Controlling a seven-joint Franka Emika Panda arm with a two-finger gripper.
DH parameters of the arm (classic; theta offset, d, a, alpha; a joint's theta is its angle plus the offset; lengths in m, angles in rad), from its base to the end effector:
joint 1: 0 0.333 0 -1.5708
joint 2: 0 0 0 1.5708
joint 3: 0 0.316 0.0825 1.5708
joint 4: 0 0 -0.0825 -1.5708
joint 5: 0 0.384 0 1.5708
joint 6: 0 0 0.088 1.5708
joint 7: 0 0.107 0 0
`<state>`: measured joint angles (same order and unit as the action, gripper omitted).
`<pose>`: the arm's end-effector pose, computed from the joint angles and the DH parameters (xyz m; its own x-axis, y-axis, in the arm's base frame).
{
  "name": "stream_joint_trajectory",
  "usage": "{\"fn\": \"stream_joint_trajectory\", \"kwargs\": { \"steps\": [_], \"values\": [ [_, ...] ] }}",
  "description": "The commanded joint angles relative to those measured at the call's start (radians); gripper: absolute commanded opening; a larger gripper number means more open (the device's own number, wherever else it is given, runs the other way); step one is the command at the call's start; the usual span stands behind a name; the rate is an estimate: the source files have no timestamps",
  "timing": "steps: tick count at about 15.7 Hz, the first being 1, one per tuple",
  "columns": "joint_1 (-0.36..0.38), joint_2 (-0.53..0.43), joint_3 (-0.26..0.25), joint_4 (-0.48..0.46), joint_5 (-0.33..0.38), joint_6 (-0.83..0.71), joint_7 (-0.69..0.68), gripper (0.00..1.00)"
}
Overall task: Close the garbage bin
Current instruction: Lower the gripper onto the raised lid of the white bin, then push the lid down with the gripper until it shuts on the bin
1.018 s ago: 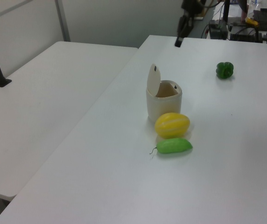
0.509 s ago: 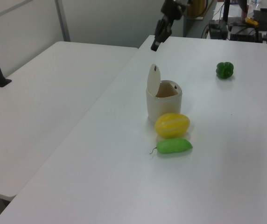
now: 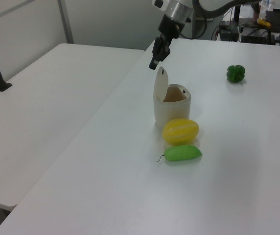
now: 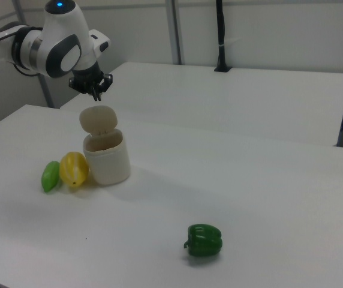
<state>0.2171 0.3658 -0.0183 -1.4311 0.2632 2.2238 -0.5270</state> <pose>0.6914 0.1499 0.5330 0.7259 0.5064 0.4655 0.5786 -0.8155 -0.0152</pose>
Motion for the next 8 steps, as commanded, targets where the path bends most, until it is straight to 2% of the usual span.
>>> {"fn": "stream_joint_trajectory", "kwargs": {
  "steps": [1, 3, 8],
  "values": [
    [0.002, -0.008, -0.009, 0.015, -0.039, -0.079, -0.056, 0.03],
    [-0.001, -0.010, -0.018, 0.018, -0.033, -0.163, -0.112, 0.03],
    [-0.001, -0.010, -0.019, -0.015, -0.048, -0.185, -0.139, 0.03]
  ]
}}
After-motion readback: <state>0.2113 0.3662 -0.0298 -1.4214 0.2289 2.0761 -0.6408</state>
